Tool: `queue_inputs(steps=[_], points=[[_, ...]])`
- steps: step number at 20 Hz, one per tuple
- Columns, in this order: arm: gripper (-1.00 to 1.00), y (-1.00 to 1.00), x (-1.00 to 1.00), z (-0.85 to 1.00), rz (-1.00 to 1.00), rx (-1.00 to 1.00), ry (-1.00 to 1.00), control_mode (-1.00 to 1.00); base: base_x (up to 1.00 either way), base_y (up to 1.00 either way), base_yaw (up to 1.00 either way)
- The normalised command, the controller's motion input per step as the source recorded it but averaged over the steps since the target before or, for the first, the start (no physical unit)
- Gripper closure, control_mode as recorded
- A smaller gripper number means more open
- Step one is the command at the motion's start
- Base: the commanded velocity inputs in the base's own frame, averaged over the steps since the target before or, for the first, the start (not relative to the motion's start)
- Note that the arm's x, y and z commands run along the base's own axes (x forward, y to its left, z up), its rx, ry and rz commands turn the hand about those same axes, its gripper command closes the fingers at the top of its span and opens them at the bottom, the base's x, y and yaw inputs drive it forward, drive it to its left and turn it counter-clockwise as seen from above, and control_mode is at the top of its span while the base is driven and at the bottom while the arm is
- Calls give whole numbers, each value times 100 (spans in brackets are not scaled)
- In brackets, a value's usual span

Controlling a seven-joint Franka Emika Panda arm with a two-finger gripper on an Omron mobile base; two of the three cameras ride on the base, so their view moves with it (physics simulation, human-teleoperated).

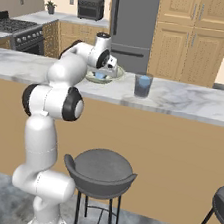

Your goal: There are four ice cubes in the ice bowl. Place two ice cubes in each glass of water.

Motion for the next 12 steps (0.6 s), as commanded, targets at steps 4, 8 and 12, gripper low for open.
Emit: queue_inputs(steps=[4, 8, 12], points=[[100, 0, -2, 34, 0, 1, -19, -100, 0, 0, 0], [100, 0, -8, 52, 0, 0, -27, -100, 0, 0, 0], [100, 0, -23, 49, 0, 0, -30, -100, 0, 0, 0]])
